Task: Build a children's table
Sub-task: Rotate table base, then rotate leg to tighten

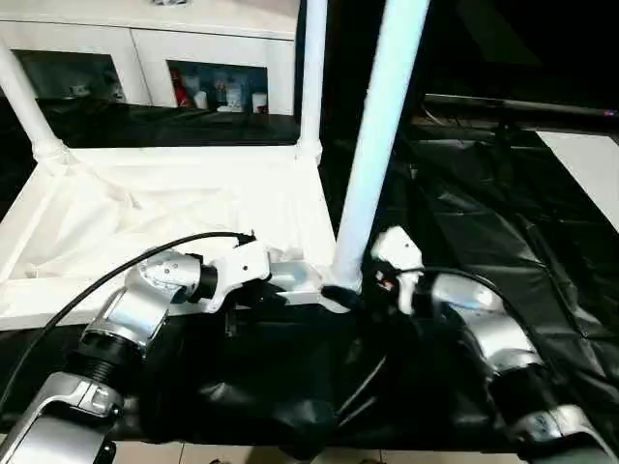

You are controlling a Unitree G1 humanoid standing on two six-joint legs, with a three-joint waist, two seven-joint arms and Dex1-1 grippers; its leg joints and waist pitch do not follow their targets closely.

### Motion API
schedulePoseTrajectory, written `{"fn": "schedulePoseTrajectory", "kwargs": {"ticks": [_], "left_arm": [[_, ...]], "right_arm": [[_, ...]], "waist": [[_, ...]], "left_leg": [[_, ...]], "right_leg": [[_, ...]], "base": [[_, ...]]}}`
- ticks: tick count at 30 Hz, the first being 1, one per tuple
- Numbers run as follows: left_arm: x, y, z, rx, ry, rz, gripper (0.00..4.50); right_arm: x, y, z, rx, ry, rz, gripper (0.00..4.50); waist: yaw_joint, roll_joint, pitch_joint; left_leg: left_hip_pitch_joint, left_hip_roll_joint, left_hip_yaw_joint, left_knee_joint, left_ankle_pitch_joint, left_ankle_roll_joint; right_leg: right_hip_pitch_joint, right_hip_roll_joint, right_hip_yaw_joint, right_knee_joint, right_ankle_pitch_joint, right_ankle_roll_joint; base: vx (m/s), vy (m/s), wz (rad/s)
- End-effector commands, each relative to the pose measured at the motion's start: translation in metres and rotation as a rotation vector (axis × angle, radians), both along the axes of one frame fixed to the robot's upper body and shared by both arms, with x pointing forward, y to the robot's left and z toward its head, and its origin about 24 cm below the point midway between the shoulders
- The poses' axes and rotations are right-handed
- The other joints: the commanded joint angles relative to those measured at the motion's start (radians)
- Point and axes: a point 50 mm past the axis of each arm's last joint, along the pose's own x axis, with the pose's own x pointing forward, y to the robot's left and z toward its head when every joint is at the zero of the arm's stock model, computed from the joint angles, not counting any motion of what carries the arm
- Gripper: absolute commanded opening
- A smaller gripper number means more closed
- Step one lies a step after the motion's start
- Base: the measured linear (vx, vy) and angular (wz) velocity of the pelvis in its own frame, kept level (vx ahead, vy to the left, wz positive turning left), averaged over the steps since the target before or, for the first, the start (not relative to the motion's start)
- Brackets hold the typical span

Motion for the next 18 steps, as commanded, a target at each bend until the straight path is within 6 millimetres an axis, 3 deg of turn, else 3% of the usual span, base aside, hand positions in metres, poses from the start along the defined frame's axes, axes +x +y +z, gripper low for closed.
{"fn": "schedulePoseTrajectory", "kwargs": {"ticks": [1, 2, 6, 9, 18], "left_arm": [[-0.013, -0.005, -0.025, 0.026, 0.106, -0.015, 0.0], [-0.013, -0.005, -0.025, 0.027, 0.109, -0.016, 0.0], [-0.014, -0.002, -0.024, 0.035, 0.118, -0.016, 0.0], [-0.013, 0.0, -0.024, 0.04, 0.117, -0.014, 0.0], [-0.012, 0.009, -0.022, 0.062, 0.126, -0.01, 0.0]], "right_arm": [[0.003, -0.002, 0.004, 0.015, -0.02, -0.013, 4.46], [0.003, -0.002, 0.003, 0.012, -0.017, -0.007, 4.2], [0.003, -0.001, 0.001, 0.015, -0.002, 0.011, 4.07], [0.003, -0.002, 0.0, 0.013, 0.001, 0.016, 3.69], [0.006, -0.005, -0.001, 0.034, 0.016, 0.0, 2.87]], "waist": [[-0.003, -0.001, -0.055], [-0.002, -0.001, -0.055], [-0.003, 0.001, -0.056], [-0.003, 0.001, -0.058], [-0.004, 0.001, -0.056]], "left_leg": [[0.0, 0.016, 0.005, -0.07, -0.171, 0.027], [0.001, 0.016, 0.005, -0.07, -0.167, 0.028], [0.0, 0.016, 0.005, -0.069, -0.152, 0.033], [0.0, 0.016, 0.006, -0.069, -0.144, 0.038], [0.001, 0.017, 0.006, -0.07, -0.154, 0.038]], "right_leg": [[0.046, -0.054, 0.031, -0.072, -0.167, -0.216], [0.046, -0.054, 0.031, -0.072, -0.16, -0.216], [0.048, -0.054, 0.03, -0.068, -0.121, -0.23], [0.049, -0.054, 0.03, -0.067, -0.103, -0.235], [0.048, -0.054, 0.03, -0.068, -0.115, -0.239]], "base": [[0.0, 0.0, 0.0], [0.0, 0.0, 0.0], [0.0, 0.0, 0.0], [0.0, 0.0, 0.0], [0.0, 0.0, 0.0]]}}
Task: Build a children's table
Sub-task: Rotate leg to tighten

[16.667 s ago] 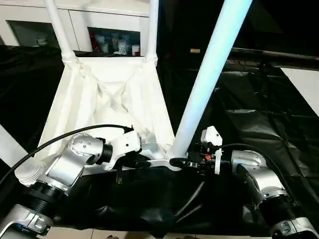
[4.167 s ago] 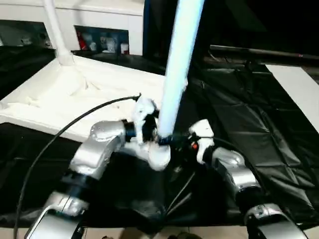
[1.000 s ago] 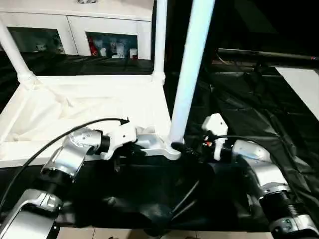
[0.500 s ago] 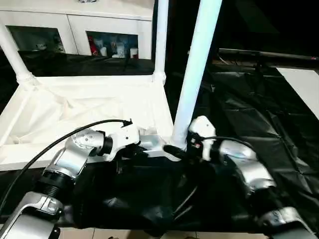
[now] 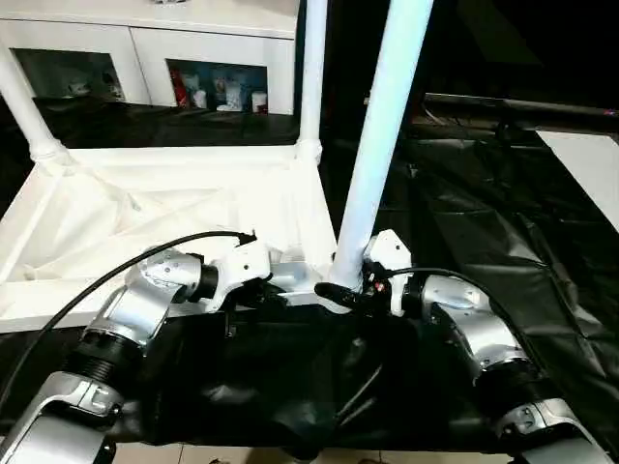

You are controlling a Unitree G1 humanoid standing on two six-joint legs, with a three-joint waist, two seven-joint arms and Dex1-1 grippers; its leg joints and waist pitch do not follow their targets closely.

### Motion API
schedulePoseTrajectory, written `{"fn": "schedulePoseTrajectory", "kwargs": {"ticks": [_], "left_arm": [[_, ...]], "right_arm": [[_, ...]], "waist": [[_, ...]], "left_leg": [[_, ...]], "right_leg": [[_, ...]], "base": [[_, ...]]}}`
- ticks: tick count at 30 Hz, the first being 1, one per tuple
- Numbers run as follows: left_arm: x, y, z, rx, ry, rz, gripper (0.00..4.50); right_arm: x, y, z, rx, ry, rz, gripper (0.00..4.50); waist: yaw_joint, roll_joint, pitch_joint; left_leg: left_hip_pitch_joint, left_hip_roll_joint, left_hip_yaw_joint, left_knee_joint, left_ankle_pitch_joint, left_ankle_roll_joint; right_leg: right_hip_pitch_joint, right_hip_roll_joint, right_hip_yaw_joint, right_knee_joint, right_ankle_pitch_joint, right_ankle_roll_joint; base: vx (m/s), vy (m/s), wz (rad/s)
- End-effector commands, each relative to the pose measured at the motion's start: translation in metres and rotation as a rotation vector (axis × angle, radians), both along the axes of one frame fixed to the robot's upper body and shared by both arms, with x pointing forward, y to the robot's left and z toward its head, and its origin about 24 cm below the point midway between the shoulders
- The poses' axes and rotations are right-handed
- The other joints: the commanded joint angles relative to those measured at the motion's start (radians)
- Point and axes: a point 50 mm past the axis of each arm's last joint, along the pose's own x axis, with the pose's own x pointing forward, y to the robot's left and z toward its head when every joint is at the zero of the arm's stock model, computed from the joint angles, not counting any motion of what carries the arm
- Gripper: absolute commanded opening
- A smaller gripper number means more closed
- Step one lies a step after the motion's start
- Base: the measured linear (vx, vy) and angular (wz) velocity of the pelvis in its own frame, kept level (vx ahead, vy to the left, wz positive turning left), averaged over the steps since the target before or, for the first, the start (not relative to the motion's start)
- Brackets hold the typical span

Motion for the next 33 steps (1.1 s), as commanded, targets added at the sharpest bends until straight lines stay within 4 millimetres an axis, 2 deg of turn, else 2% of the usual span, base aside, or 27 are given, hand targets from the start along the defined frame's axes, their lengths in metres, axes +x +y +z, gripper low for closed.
{"fn": "schedulePoseTrajectory", "kwargs": {"ticks": [1, 3, 4, 5, 6, 7, 8, 9, 10, 11, 12, 15, 16, 18, 19, 21, 22, 23, 24, 25, 26, 28, 29, 30, 31, 33], "left_arm": [[-0.012, 0.003, -0.023, 0.039, 0.109, -0.001, 0.0], [-0.01, 0.002, -0.023, 0.026, 0.107, 0.022, 0.0], [-0.007, -0.003, -0.025, 0.004, 0.105, 0.064, 0.0], [-0.007, -0.003, -0.025, 0.002, 0.105, 0.067, 0.0], [-0.005, -0.007, -0.027, -0.001, 0.101, 0.1, 0.0], [-0.001, -0.012, -0.03, 0.002, 0.097, 0.144, 0.0], [0.0, -0.013, -0.031, 0.004, 0.096, 0.159, 0.0], [0.001, -0.015, -0.032, 0.005, 0.096, 0.189, 0.0], [0.009, -0.025, -0.036, -0.002, 0.094, 0.306, 0.0], [0.013, -0.03, -0.037, -0.005, 0.098, 0.362, 0.0], [0.013, -0.03, -0.037, -0.005, 0.098, 0.362, 0.0], [0.02, -0.041, -0.039, -0.001, 0.075, 0.458, 0.0], [0.021, -0.043, -0.039, 0.005, 0.071, 0.465, 0.0], [0.023, -0.047, -0.04, 0.028, 0.049, 0.468, 0.0], [0.023, -0.048, -0.041, 0.035, 0.041, 0.457, 0.0], [0.021, -0.051, -0.041, 0.039, 0.03, 0.413, 0.0], [0.02, -0.052, -0.041, 0.04, 0.027, 0.396, 0.0], [0.02, -0.052, -0.04, 0.039, 0.027, 0.389, 0.0], [0.019, -0.051, -0.039, 0.033, 0.026, 0.376, 0.0], [0.017, -0.049, -0.037, 0.019, 0.028, 0.328, 0.0], [0.017, -0.049, -0.037, 0.019, 0.028, 0.328, 0.0], [0.013, -0.047, -0.034, 0.009, 0.013, 0.248, 0.0], [0.008, -0.045, -0.031, -0.01, 0.025, 0.169, 0.0], [0.004, -0.044, -0.029, -0.026, 0.022, 0.105, 0.0], [0.001, -0.043, -0.028, -0.039, 0.036, 0.065, 0.0], [-0.006, -0.04, -0.025, -0.055, 0.061, -0.016, 0.0]], "right_arm": [[0.008, -0.008, 0.007, 0.029, -0.016, -0.059, 2.82], [0.01, -0.008, 0.006, 0.05, -0.006, -0.105, 2.76], [0.015, -0.009, 0.001, 0.048, -0.003, -0.214, 2.74], [0.015, -0.009, 0.0, 0.047, -0.003, -0.222, 2.74], [0.017, -0.009, -0.005, 0.057, 0.013, -0.313, 2.74], [0.019, -0.008, -0.011, 0.068, 0.034, -0.411, 2.73], [0.019, -0.008, -0.013, 0.072, 0.043, -0.442, 2.72], [0.019, -0.007, -0.016, 0.074, 0.055, -0.478, 2.72], [0.019, -0.003, -0.026, 0.052, 0.094, -0.618, 2.72], [0.019, 0.0, -0.03, 0.03, 0.104, -0.676, 2.72], [0.019, 0.0, -0.03, 0.03, 0.104, -0.676, 2.72], [0.02, 0.008, -0.031, -0.041, 0.08, -0.74, 2.72], [0.021, 0.013, -0.03, -0.027, 0.083, -0.733, 2.72], [0.022, 0.024, -0.025, 0.017, 0.086, -0.701, 2.72], [0.022, 0.029, -0.021, 0.057, 0.083, -0.661, 2.72], [0.021, 0.034, -0.013, 0.158, 0.077, -0.594, 3.28], [0.02, 0.035, -0.01, 0.187, 0.068, -0.578, 3.44], [0.02, 0.035, -0.007, 0.197, 0.05, -0.561, 3.44], [0.02, 0.033, -0.004, 0.205, 0.034, -0.538, 3.5], [0.019, 0.027, 0.0, 0.212, 0.029, -0.484, 3.63], [0.019, 0.027, 0.0, 0.213, 0.029, -0.483, 3.76], [0.017, 0.019, 0.003, 0.196, 0.031, -0.404, 3.93], [0.012, 0.01, 0.004, 0.167, 0.037, -0.304, 3.93], [0.009, 0.004, 0.005, 0.149, 0.035, -0.254, 3.93], [0.007, 0.0, 0.006, 0.141, 0.043, -0.212, 3.93], [0.002, -0.01, 0.007, 0.122, 0.051, -0.14, 3.93]], "waist": [[-0.003, 0.001, -0.056], [-0.004, 0.001, -0.055], [-0.006, 0.0, -0.053], [-0.008, 0.001, -0.052], [-0.011, -0.003, -0.051], [-0.009, 0.0, -0.051], [-0.014, 0.0, -0.048], [-0.015, 0.0, -0.049], [-0.016, 0.002, -0.048], [-0.02, 0.002, -0.045], [-0.018, 0.001, -0.048], [-0.017, 0.002, -0.052], [-0.014, 0.006, -0.054], [-0.012, 0.005, -0.055], [-0.008, 0.006, -0.055], [-0.005, 0.006, -0.056], [-0.004, 0.006, -0.056], [-0.004, 0.005, -0.055], [-0.004, 0.007, -0.056], [-0.008, 0.003, -0.055], [-0.007, 0.004, -0.054], [-0.012, 0.003, -0.055], [-0.013, 0.004, -0.055], [-0.012, 0.004, -0.056], [-0.013, 0.001, -0.058], [-0.012, 0.004, -0.06]], "left_leg": [[0.002, 0.017, 0.005, -0.069, -0.155, 0.037], [0.0, 0.016, 0.005, -0.07, -0.163, 0.033], [0.0, 0.016, 0.005, -0.071, -0.169, 0.025], [0.001, 0.016, 0.005, -0.072, -0.178, 0.019], [0.0, 0.015, 0.005, -0.073, -0.19, 0.007], [0.0, 0.014, 0.003, -0.074, -0.196, 0.001], [0.003, 0.015, 0.003, -0.075, -0.212, -0.01], [0.003, 0.014, -0.001, -0.076, -0.23, -0.014], [0.005, 0.014, 0.0, -0.076, -0.24, -0.013], [0.007, 0.014, 0.003, -0.078, -0.243, -0.018], [0.011, 0.011, 0.002, -0.076, -0.239, -0.024], [0.006, 0.009, 0.001, -0.076, -0.233, -0.012], [0.008, 0.008, 0.003, -0.074, -0.234, -0.001], [0.006, 0.008, 0.003, -0.074, -0.24, 0.009], [0.001, 0.009, 0.001, -0.077, -0.237, 0.014], [0.0, 0.01, 0.001, -0.077, -0.236, 0.017], [0.0, 0.01, 0.001, -0.077, -0.239, 0.021], [-0.005, 0.011, 0.0, -0.079, -0.238, 0.024], [-0.004, 0.012, -0.001, -0.08, -0.237, 0.025], [-0.008, 0.012, -0.003, -0.081, -0.237, 0.025], [-0.009, 0.012, -0.004, -0.082, -0.239, 0.027], [-0.007, 0.012, -0.003, -0.081, -0.245, 0.032], [-0.007, 0.012, -0.003, -0.08, -0.243, 0.034], [-0.011, 0.013, -0.003, -0.079, -0.231, 0.045], [-0.01, 0.015, -0.001, -0.077, -0.215, 0.054], [-0.009, 0.016, 0.002, -0.075, -0.182, 0.067]], "right_leg": [[0.048, -0.055, 0.031, -0.065, -0.116, -0.24], [0.048, -0.055, 0.031, -0.067, -0.133, -0.237], [0.045, -0.056, 0.031, -0.069, -0.156, -0.234], [0.043, -0.056, 0.031, -0.072, -0.179, -0.23], [0.045, -0.056, 0.031, -0.075, -0.221, -0.219], [0.044, -0.058, 0.031, -0.076, -0.239, -0.213], [0.039, -0.057, 0.032, -0.081, -0.273, -0.201], [0.04, -0.056, 0.031, -0.083, -0.305, -0.19], [0.036, -0.056, 0.032, -0.086, -0.312, -0.183], [0.031, -0.053, 0.033, -0.087, -0.315, -0.18], [0.03, -0.052, 0.032, -0.088, -0.317, -0.177], [0.035, -0.052, 0.031, -0.09, -0.301, -0.16], [0.034, -0.052, 0.032, -0.091, -0.287, -0.16], [0.034, -0.052, 0.032, -0.092, -0.286, -0.159], [0.038, -0.053, 0.031, -0.092, -0.287, -0.151], [0.038, -0.054, 0.031, -0.092, -0.282, -0.15], [0.039, -0.055, 0.031, -0.093, -0.281, -0.15], [0.042, -0.056, 0.03, -0.092, -0.278, -0.151], [0.041, -0.056, 0.029, -0.092, -0.279, -0.151], [0.044, -0.056, 0.028, -0.092, -0.285, -0.151], [0.046, -0.055, 0.027, -0.093, -0.291, -0.149], [0.043, -0.055, 0.028, -0.095, -0.305, -0.154], [0.043, -0.055, 0.029, -0.095, -0.305, -0.155], [0.048, -0.057, 0.03, -0.094, -0.286, -0.157], [0.047, -0.055, 0.03, -0.091, -0.251, -0.166], [0.047, -0.055, 0.03, -0.085, -0.189, -0.19]], "base": [[0.0, 0.0, 0.0], [0.0, 0.0, 0.0], [0.0, 0.0, 0.0], [0.0, 0.0, 0.0], [0.0, 0.0, 0.0], [0.0, 0.0, 0.0], [0.0, 0.0, 0.0], [0.0, 0.0, 0.0], [0.0, 0.0, 0.0], [0.0, 0.0, 0.0], [0.0, 0.0, 0.0], [0.0, 0.0, 0.0], [0.0, 0.0, 0.0], [0.0, 0.0, 0.0], [0.0, 0.0, 0.0], [0.0, 0.0, 0.0], [0.0, 0.0, 0.0], [0.0, 0.0, 0.0], [0.0, 0.0, 0.0], [0.0, 0.0, 0.0], [0.0, 0.0, 0.0], [0.0, 0.0, 0.0], [0.0, 0.0, 0.0], [0.0, 0.0, 0.0], [0.0, 0.0, 0.0], [0.0, 0.0, 0.0]]}}
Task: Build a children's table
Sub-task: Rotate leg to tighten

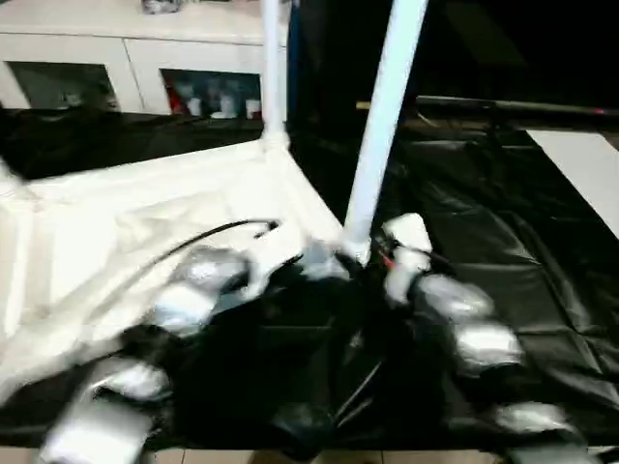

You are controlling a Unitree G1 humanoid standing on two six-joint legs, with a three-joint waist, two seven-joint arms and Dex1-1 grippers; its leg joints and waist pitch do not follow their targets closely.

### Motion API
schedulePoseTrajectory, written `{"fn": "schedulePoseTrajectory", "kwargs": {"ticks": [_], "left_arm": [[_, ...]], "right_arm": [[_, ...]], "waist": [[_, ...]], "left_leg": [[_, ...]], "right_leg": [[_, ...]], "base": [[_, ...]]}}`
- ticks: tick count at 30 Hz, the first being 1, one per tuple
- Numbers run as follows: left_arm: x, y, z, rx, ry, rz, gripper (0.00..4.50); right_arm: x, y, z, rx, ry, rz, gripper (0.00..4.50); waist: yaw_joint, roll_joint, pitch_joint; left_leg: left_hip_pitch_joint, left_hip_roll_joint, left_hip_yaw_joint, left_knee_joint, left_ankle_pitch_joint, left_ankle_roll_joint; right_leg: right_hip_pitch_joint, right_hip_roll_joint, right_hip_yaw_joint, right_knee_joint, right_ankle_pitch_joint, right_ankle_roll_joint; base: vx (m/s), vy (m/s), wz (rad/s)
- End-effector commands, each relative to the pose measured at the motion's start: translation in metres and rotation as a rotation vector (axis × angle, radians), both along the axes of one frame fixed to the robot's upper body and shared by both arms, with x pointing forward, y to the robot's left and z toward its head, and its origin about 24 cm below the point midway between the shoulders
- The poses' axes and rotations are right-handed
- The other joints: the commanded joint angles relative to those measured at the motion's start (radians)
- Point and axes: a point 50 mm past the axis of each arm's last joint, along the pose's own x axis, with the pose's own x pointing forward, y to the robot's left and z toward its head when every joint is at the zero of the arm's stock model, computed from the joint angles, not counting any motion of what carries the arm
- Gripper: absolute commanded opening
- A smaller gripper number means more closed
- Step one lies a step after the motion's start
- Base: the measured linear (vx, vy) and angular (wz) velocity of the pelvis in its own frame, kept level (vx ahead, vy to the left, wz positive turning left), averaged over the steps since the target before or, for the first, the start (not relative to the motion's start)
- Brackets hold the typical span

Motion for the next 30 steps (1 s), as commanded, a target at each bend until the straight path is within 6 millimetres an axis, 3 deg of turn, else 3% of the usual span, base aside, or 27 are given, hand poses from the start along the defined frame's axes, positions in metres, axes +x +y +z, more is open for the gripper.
{"fn": "schedulePoseTrajectory", "kwargs": {"ticks": [1, 6, 8, 11, 15, 20, 30], "left_arm": [[-0.022, -0.008, -0.017, 0.003, 0.105, -0.188, 0.0], [-0.033, -0.001, -0.01, -0.027, 0.158, -0.302, 0.0], [-0.035, 0.0, -0.007, -0.041, 0.165, -0.323, 0.0], [-0.034, 0.005, -0.006, -0.033, 0.16, -0.329, 0.0], [-0.032, 0.009, -0.005, -0.022, 0.148, -0.319, 0.0], [-0.031, 0.01, -0.004, -0.024, 0.14, -0.311, 0.0], [-0.031, 0.013, -0.006, -0.007, 0.151, -0.311, 0.0]], "right_arm": [[-0.006, 0.003, 0.007, 0.003, -0.016, 0.139, 3.93], [-0.016, -0.009, 0.012, -0.021, -0.007, 0.286, 3.93], [-0.019, -0.01, 0.014, -0.028, 0.003, 0.345, 3.93], [-0.025, -0.012, 0.013, -0.089, 0.018, 0.436, 3.93], [-0.026, -0.012, 0.012, -0.116, 0.021, 0.463, 3.93], [-0.024, -0.013, 0.012, -0.109, 0.034, 0.454, 3.66], [-0.027, -0.015, 0.007, -0.113, 0.067, 0.46, 2.95]], "waist": [[0.003, -0.009, -0.048], [0.017, -0.007, -0.049], [0.018, -0.007, -0.049], [0.017, -0.014, -0.044], [0.016, -0.015, -0.042], [0.018, -0.014, -0.045], [0.018, -0.014, -0.046]], "left_leg": [[-0.008, 0.016, 0.005, -0.063, -0.165, 0.074], [0.001, 0.02, 0.011, -0.059, -0.102, 0.102], [-0.001, 0.02, 0.01, -0.061, -0.104, 0.101], [-0.001, 0.019, 0.011, -0.062, -0.143, 0.086], [-0.001, 0.019, 0.008, -0.065, -0.18, 0.056], [-0.001, 0.018, 0.009, -0.062, -0.132, 0.065], [-0.001, 0.018, 0.009, -0.061, -0.133, 0.065]], "right_leg": [[0.045, -0.056, 0.031, -0.073, -0.149, -0.212], [0.046, -0.052, 0.03, -0.055, 0.007, -0.268], [0.049, -0.055, 0.029, -0.055, 0.0, -0.267], [0.048, -0.055, 0.029, -0.065, -0.085, -0.253], [0.045, -0.057, 0.03, -0.073, -0.192, -0.219], [0.046, -0.055, 0.03, -0.065, -0.115, -0.229], [0.048, -0.056, 0.029, -0.064, -0.116, -0.233]], "base": [[0.0, 0.0, 0.0], [0.0, 0.0, 0.0], [0.0, 0.0, 0.0], [0.0, 0.0, 0.0], [0.0, 0.0, 0.0], [0.0, 0.0, 0.0], [0.0, 0.0, 0.0]]}}
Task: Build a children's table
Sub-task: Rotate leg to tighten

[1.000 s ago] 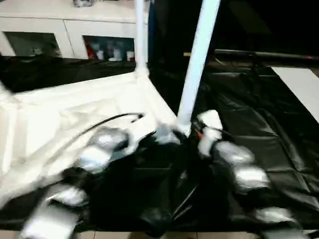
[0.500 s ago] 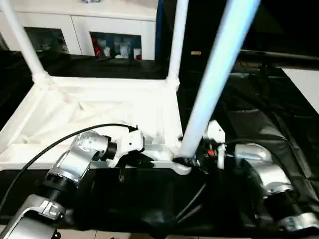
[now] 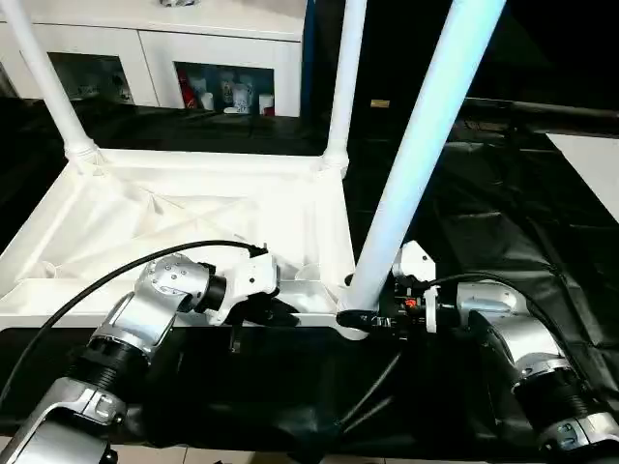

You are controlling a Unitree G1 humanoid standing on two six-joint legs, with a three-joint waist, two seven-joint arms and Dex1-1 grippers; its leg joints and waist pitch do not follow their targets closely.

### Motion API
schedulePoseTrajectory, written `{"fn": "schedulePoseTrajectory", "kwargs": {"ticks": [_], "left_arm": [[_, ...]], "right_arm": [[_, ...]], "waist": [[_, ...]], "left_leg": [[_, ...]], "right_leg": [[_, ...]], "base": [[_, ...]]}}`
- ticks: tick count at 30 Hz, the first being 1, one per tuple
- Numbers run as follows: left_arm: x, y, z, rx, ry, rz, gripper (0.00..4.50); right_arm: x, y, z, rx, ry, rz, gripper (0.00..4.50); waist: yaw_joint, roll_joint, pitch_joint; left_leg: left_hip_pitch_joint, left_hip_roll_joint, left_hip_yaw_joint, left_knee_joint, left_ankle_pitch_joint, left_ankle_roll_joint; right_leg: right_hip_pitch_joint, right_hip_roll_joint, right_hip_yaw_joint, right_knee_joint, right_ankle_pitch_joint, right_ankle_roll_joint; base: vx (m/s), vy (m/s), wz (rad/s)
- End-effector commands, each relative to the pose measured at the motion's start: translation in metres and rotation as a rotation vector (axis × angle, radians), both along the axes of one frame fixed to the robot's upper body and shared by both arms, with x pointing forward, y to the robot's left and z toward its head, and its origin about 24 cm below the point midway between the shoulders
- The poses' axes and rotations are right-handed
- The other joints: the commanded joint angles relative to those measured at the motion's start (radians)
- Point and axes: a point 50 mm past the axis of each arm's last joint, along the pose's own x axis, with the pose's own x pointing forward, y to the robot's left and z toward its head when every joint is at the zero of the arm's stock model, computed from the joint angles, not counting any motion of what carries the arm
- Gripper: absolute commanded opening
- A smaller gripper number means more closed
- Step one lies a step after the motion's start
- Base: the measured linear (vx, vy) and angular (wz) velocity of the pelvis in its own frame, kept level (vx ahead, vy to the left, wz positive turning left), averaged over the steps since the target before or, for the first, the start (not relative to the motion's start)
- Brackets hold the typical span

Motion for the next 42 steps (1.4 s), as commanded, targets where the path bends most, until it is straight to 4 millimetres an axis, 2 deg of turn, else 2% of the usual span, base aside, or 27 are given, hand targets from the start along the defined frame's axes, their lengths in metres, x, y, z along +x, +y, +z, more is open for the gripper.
{"fn": "schedulePoseTrajectory", "kwargs": {"ticks": [1, 5, 8, 10, 11, 13, 15, 16, 17, 18, 19, 21, 22, 24, 25, 26, 27, 28, 30, 32, 33, 34, 37, 38, 42], "left_arm": [[-0.007, -0.003, -0.011, 0.005, 0.06, -0.051, 0.0], [-0.008, -0.001, -0.012, 0.014, 0.069, -0.047, 0.0], [-0.004, -0.001, -0.014, 0.024, 0.046, 0.007, 0.0], [0.003, -0.003, -0.018, 0.049, 0.017, 0.099, 0.0], [0.015, -0.011, -0.02, 0.041, 0.0, 0.246, 0.0], [0.023, -0.02, -0.022, 0.024, -0.008, 0.358, 0.0], [0.025, -0.022, -0.022, 0.022, -0.011, 0.371, 0.0], [0.029, -0.027, -0.023, 0.016, -0.025, 0.421, 0.0], [0.033, -0.032, -0.024, 0.013, -0.034, 0.466, 0.0], [0.035, -0.036, -0.025, 0.012, -0.039, 0.495, 0.0], [0.037, -0.04, -0.026, 0.024, -0.053, 0.511, 0.0], [0.038, -0.044, -0.028, 0.048, -0.065, 0.504, 0.0], [0.039, -0.046, -0.029, 0.068, -0.078, 0.497, 0.0], [0.039, -0.046, -0.029, 0.071, -0.078, 0.495, 0.0], [0.039, -0.046, -0.028, 0.077, -0.078, 0.481, 0.0], [0.039, -0.045, -0.028, 0.082, -0.076, 0.471, 0.0], [0.039, -0.044, -0.028, 0.083, -0.077, 0.469, 0.0], [0.039, -0.041, -0.026, 0.093, -0.086, 0.444, 0.0], [0.039, -0.039, -0.026, 0.094, -0.085, 0.436, 0.0], [0.038, -0.036, -0.022, 0.079, -0.076, 0.395, 0.0], [0.037, -0.034, -0.021, 0.077, -0.075, 0.369, 0.0], [0.037, -0.033, -0.021, 0.077, -0.075, 0.354, 0.0], [0.033, -0.025, -0.02, 0.107, -0.081, 0.297, 0.0], [0.032, -0.023, -0.02, 0.107, -0.078, 0.275, 0.0], [0.017, -0.018, -0.017, 0.082, -0.015, 0.101, 0.0]], "right_arm": [[-0.001, -0.002, 0.0, -0.02, 0.001, 0.013, 2.85], [-0.001, -0.003, -0.004, -0.034, 0.011, -0.006, 2.71], [0.004, -0.004, -0.011, -0.051, 0.0, -0.106, 2.69], [0.012, -0.002, -0.016, -0.04, 0.001, -0.246, 2.69], [0.02, 0.005, -0.024, -0.031, 0.006, -0.411, 2.68], [0.026, 0.012, -0.03, -0.03, 0.015, -0.559, 2.68], [0.027, 0.013, -0.031, -0.034, 0.015, -0.593, 2.67], [0.031, 0.016, -0.034, -0.037, 0.026, -0.703, 2.67], [0.034, 0.02, -0.037, -0.033, 0.047, -0.81, 2.67], [0.035, 0.023, -0.039, -0.033, 0.065, -0.883, 2.67], [0.035, 0.031, -0.042, -0.025, 0.093, -0.921, 2.67], [0.034, 0.044, -0.042, -0.022, 0.104, -0.917, 2.67], [0.034, 0.056, -0.038, -0.019, 0.065, -0.844, 2.67], [0.034, 0.061, -0.033, 0.0, 0.031, -0.8, 2.67], [0.034, 0.066, -0.024, 0.083, 0.02, -0.739, 2.67], [0.033, 0.067, -0.019, 0.138, 0.025, -0.704, 3.23], [0.033, 0.066, -0.019, 0.143, 0.024, -0.698, 3.36], [0.032, 0.062, -0.013, 0.179, 0.01, -0.645, 3.36], [0.031, 0.058, -0.01, 0.184, 0.0, -0.621, 3.58], [0.031, 0.044, -0.005, 0.162, -0.022, -0.558, 3.82], [0.03, 0.036, -0.004, 0.131, -0.037, -0.516, 3.92], [0.029, 0.033, -0.004, 0.114, -0.045, -0.496, 4.04], [0.023, 0.016, -0.004, 0.03, -0.082, -0.37, 4.04], [0.022, 0.012, -0.004, 0.017, -0.088, -0.344, 4.04], [0.018, 0.0, 0.003, 0.016, -0.099, -0.255, 4.04]], "waist": [[-0.003, -0.011, -0.048], [-0.002, -0.01, -0.049], [-0.005, -0.01, -0.047], [-0.01, -0.01, -0.04], [-0.016, -0.009, -0.039], [-0.019, -0.008, -0.037], [-0.022, -0.012, -0.04], [-0.021, -0.011, -0.041], [-0.023, -0.009, -0.04], [-0.029, -0.01, -0.039], [-0.03, -0.008, -0.043], [-0.03, -0.006, -0.043], [-0.029, -0.005, -0.043], [-0.027, -0.006, -0.045], [-0.027, -0.002, -0.045], [-0.026, -0.005, -0.045], [-0.024, -0.006, -0.046], [-0.02, -0.009, -0.046], [-0.018, -0.008, -0.046], [-0.019, -0.011, -0.045], [-0.018, -0.011, -0.046], [-0.018, -0.011, -0.046], [-0.017, -0.012, -0.046], [-0.018, -0.012, -0.046], [-0.028, -0.012, -0.053]], "left_leg": [[0.0, 0.018, 0.006, -0.06, -0.13, 0.064], [-0.001, 0.018, 0.006, -0.059, -0.124, 0.066], [-0.002, 0.018, 0.006, -0.061, -0.133, 0.059], [0.001, 0.018, 0.006, -0.065, -0.184, 0.038], [0.002, 0.017, 0.003, -0.068, -0.229, 0.003], [0.008, 0.015, -0.004, -0.072, -0.258, -0.029], [0.0, 0.013, -0.008, -0.075, -0.261, -0.028], [0.001, 0.014, -0.008, -0.075, -0.262, -0.022], [0.005, 0.013, -0.005, -0.072, -0.265, -0.018], [0.006, 0.009, -0.003, -0.073, -0.273, -0.024], [0.004, 0.007, -0.007, -0.074, -0.272, -0.029], [0.004, 0.009, -0.005, -0.073, -0.277, -0.02], [0.004, 0.01, -0.004, -0.073, -0.282, -0.012], [0.001, 0.012, -0.004, -0.073, -0.271, -0.005], [0.001, 0.011, -0.004, -0.073, -0.27, -0.003], [0.0, 0.011, -0.002, -0.072, -0.271, 0.004], [0.0, 0.011, -0.002, -0.072, -0.266, 0.009], [-0.002, 0.012, -0.001, -0.071, -0.251, 0.021], [-0.007, 0.013, -0.003, -0.072, -0.237, 0.027], [-0.005, 0.013, -0.002, -0.073, -0.242, 0.027], [-0.007, 0.013, -0.004, -0.072, -0.239, 0.028], [-0.007, 0.014, -0.003, -0.071, -0.23, 0.031], [-0.007, 0.015, -0.003, -0.07, -0.22, 0.037], [-0.008, 0.016, -0.001, -0.069, -0.216, 0.041], [-0.014, 0.015, -0.001, -0.065, -0.144, 0.063]], "right_leg": [[0.049, -0.054, 0.029, -0.065, -0.109, -0.231], [0.049, -0.054, 0.029, -0.063, -0.1, -0.234], [0.047, -0.054, 0.029, -0.065, -0.118, -0.232], [0.041, -0.056, 0.029, -0.077, -0.218, -0.213], [0.037, -0.056, 0.03, -0.081, -0.319, -0.186], [0.031, -0.057, 0.029, -0.088, -0.391, -0.163], [0.039, -0.057, 0.027, -0.09, -0.399, -0.14], [0.037, -0.058, 0.027, -0.091, -0.387, -0.139], [0.031, -0.055, 0.03, -0.093, -0.362, -0.145], [0.027, -0.052, 0.031, -0.094, -0.369, -0.146], [0.032, -0.053, 0.03, -0.094, -0.374, -0.14], [0.028, -0.053, 0.031, -0.095, -0.36, -0.139], [0.028, -0.052, 0.031, -0.095, -0.33, -0.145], [0.033, -0.054, 0.031, -0.091, -0.297, -0.151], [0.033, -0.054, 0.031, -0.09, -0.287, -0.154], [0.035, -0.053, 0.032, -0.091, -0.28, -0.158], [0.037, -0.053, 0.032, -0.091, -0.277, -0.158], [0.039, -0.053, 0.032, -0.09, -0.257, -0.161], [0.043, -0.055, 0.031, -0.088, -0.253, -0.161], [0.04, -0.054, 0.03, -0.091, -0.276, -0.162], [0.045, -0.054, 0.029, -0.09, -0.282, -0.161], [0.043, -0.055, 0.03, -0.091, -0.274, -0.162], [0.044, -0.055, 0.028, -0.09, -0.255, -0.169], [0.043, -0.055, 0.029, -0.087, -0.233, -0.178], [0.053, -0.054, 0.028, -0.069, -0.078, -0.226]], "base": [[0.0, 0.0, 0.0], [0.0, 0.0, 0.0], [0.0, 0.0, 0.0], [0.0, 0.0, 0.0], [0.0, 0.0, 0.0], [0.0, 0.0, 0.0], [-0.025, 0.008, -0.03], [0.0, 0.0, 0.0], [0.0, 0.0, 0.0], [0.0, 0.0, 0.0], [0.0, 0.0, 0.0], [0.0, 0.0, 0.0], [0.0, 0.0, 0.0], [0.0, 0.0, 0.0], [0.0, 0.0, 0.0], [0.0, 0.0, 0.0], [0.0, 0.0, 0.0], [0.0, 0.0, 0.0], [0.0, 0.0, 0.0], [0.0, 0.0, 0.0], [0.0, 0.0, 0.0], [0.0, 0.0, 0.0], [0.0, 0.0, 0.0], [0.0, 0.0, 0.0], [0.0, 0.0, 0.0]]}}
